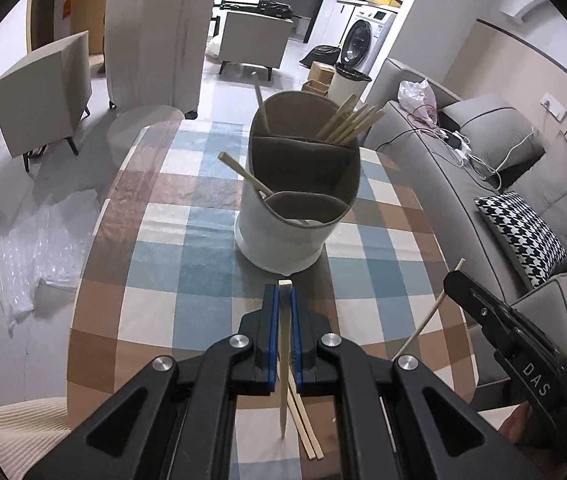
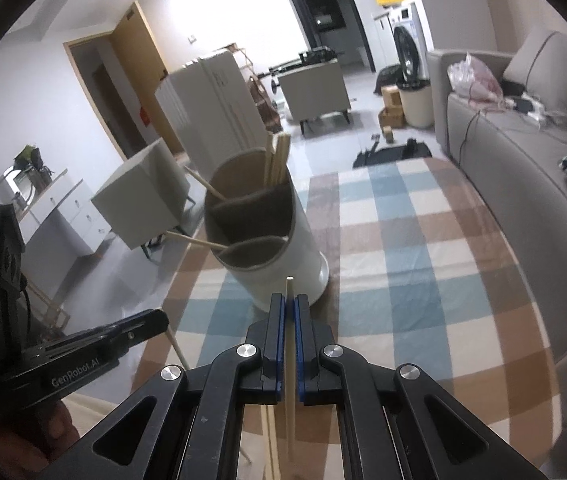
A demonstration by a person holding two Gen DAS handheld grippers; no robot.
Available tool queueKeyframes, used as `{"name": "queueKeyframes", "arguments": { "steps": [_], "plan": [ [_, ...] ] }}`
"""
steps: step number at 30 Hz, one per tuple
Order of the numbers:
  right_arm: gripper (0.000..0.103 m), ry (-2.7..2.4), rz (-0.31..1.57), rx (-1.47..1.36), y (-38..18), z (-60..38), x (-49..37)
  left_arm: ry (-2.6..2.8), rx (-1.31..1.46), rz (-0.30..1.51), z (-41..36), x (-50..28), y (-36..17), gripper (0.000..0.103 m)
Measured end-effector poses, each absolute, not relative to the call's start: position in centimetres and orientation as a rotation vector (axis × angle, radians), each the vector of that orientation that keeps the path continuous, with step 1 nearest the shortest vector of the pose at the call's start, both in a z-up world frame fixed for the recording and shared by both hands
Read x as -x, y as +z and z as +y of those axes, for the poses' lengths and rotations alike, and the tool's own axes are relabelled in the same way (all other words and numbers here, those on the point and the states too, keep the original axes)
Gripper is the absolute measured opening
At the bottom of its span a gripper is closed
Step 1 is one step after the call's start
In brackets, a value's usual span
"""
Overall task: Organize utensils
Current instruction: 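Lift both held chopsticks up over the utensil holder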
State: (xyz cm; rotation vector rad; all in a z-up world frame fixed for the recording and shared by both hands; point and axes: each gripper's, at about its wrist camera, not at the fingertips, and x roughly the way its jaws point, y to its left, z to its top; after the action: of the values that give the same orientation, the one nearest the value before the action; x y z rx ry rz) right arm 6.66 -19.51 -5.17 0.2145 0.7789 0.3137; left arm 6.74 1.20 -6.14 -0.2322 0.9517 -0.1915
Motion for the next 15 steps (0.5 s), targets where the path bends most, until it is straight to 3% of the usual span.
{"name": "queueKeyframes", "arguments": {
  "steps": [15],
  "plan": [
    [0.004,0.285,0.721,-0.200,-2.3,-20.1,-3.0,-0.243,0.160,0.920,0.7,-3.5,-1.9,0.001]
  ]
}}
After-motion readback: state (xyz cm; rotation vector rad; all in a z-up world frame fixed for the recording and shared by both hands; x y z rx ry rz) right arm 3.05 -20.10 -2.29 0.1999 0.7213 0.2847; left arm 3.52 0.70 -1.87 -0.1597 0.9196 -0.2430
